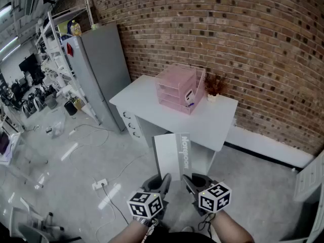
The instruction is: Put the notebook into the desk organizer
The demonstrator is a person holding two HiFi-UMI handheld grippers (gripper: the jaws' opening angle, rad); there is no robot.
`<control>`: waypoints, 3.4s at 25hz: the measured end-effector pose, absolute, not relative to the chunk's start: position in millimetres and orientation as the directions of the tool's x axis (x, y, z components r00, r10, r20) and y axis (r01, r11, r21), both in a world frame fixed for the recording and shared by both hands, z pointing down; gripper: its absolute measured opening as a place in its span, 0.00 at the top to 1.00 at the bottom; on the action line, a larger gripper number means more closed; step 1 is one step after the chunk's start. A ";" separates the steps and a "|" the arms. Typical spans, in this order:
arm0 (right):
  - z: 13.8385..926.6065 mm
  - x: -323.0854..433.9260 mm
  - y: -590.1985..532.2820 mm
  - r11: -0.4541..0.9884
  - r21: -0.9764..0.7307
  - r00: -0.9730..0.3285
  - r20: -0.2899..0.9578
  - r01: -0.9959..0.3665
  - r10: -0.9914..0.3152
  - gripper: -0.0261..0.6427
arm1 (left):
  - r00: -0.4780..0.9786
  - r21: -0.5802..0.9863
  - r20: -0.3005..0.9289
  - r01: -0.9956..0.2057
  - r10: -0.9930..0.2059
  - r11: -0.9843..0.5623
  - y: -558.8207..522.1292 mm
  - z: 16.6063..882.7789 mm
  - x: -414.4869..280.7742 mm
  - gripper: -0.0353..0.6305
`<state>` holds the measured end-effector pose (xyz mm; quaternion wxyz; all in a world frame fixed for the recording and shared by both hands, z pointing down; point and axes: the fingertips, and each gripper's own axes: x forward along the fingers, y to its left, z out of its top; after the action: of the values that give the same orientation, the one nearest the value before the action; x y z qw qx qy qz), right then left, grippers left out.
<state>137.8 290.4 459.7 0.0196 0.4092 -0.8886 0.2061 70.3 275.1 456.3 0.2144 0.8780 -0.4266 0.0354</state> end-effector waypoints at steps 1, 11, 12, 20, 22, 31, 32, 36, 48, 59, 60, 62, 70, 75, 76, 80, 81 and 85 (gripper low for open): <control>460.5 136.2 290.3 0.579 -0.350 -0.664 0.204 -0.736 -0.720 0.94 | 0.634 0.347 0.245 -0.764 -0.733 -0.545 275.1 456.8 68.7 0.86; 461.0 124.8 281.9 0.572 -0.357 -0.657 0.191 -0.739 -0.729 0.93 | 0.643 0.354 0.238 -0.756 -0.728 -0.551 265.5 456.5 57.1 0.86; 460.8 122.8 280.5 0.570 -0.358 -0.656 0.191 -0.739 -0.730 0.93 | 0.644 0.355 0.238 -0.754 -0.727 -0.552 264.1 456.4 55.1 0.86; 463.3 97.6 259.3 0.553 -0.362 -0.644 0.207 -0.750 -0.737 0.93 | 0.659 0.367 0.240 -0.741 -0.713 -0.562 243.0 458.5 29.7 0.86; 464.2 88.1 250.8 0.546 -0.366 -0.638 0.209 -0.754 -0.741 0.93 | 0.664 0.369 0.242 -0.737 -0.707 -0.566 234.5 458.6 20.2 0.86; 469.6 27.9 201.2 0.515 -0.380 -0.616 0.217 -0.768 -0.758 0.93 | 0.688 0.377 0.252 -0.718 -0.681 -0.585 184.7 462.3 -40.0 0.86; 471.1 21.0 195.5 0.512 -0.382 -0.614 0.220 -0.770 -0.758 0.93 | 0.690 0.380 0.254 -0.715 -0.677 -0.587 178.7 463.7 -46.8 0.86; 474.5 -6.7 172.7 0.508 -0.382 -0.611 0.228 -0.772 -0.758 0.93 | 0.697 0.384 0.254 -0.709 -0.671 -0.591 156.1 466.7 -74.9 0.86; 475.1 -63.2 131.2 0.539 -0.376 -0.642 0.246 -0.753 -0.726 0.94 | 0.681 0.407 0.240 -0.718 -0.692 -0.565 118.8 469.2 -132.1 0.86; 486.4 -78.6 63.7 0.581 -0.404 -0.693 0.229 -0.707 -0.684 0.94 | 0.635 0.396 0.256 -0.756 -0.729 -0.520 57.4 479.0 -148.3 0.86; 487.2 -77.5 55.3 0.583 -0.405 -0.695 0.227 -0.705 -0.682 0.94 | 0.633 0.396 0.256 -0.758 -0.730 -0.518 48.9 479.8 -147.2 0.86; 487.6 -73.2 36.7 0.584 -0.405 -0.696 0.226 -0.703 -0.681 0.94 | 0.632 0.397 0.256 -0.759 -0.731 -0.517 30.6 480.2 -142.9 0.86; 484.9 -35.2 -46.7 0.575 -0.415 -0.691 0.223 -0.705 -0.687 0.94 | 0.638 0.399 0.256 -0.754 -0.726 -0.522 -53.0 477.6 -105.1 0.86; 485.2 -0.6 -96.3 0.563 -0.422 -0.683 0.221 -0.710 -0.696 0.94 | 0.649 0.401 0.254 -0.746 -0.717 -0.532 -103.0 477.2 -70.3 0.86; 486.1 6.2 -105.0 0.560 -0.426 -0.681 0.220 -0.711 -0.698 0.94 | 0.651 0.401 0.255 -0.744 -0.715 -0.535 -111.5 477.7 -63.4 0.86; 489.0 30.0 -135.4 0.550 -0.436 -0.676 0.218 -0.712 -0.704 0.94 | 0.657 0.400 0.256 -0.740 -0.709 -0.542 -141.3 479.8 -39.9 0.86; 488.6 35.2 -141.6 0.548 -0.436 -0.674 0.216 -0.714 -0.706 0.94 | 0.659 0.400 0.255 -0.738 -0.707 -0.544 -147.7 479.9 -34.8 0.86; 486.1 56.1 -161.6 0.537 -0.434 -0.661 0.210 -0.723 -0.720 0.94 | 0.671 0.401 0.251 -0.728 -0.698 -0.556 -169.2 478.2 -13.9 0.86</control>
<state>56.1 -161.6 486.1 0.0028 0.4117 -0.8767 0.2487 -13.9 -169.2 478.2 0.2415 0.8816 -0.4043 0.0314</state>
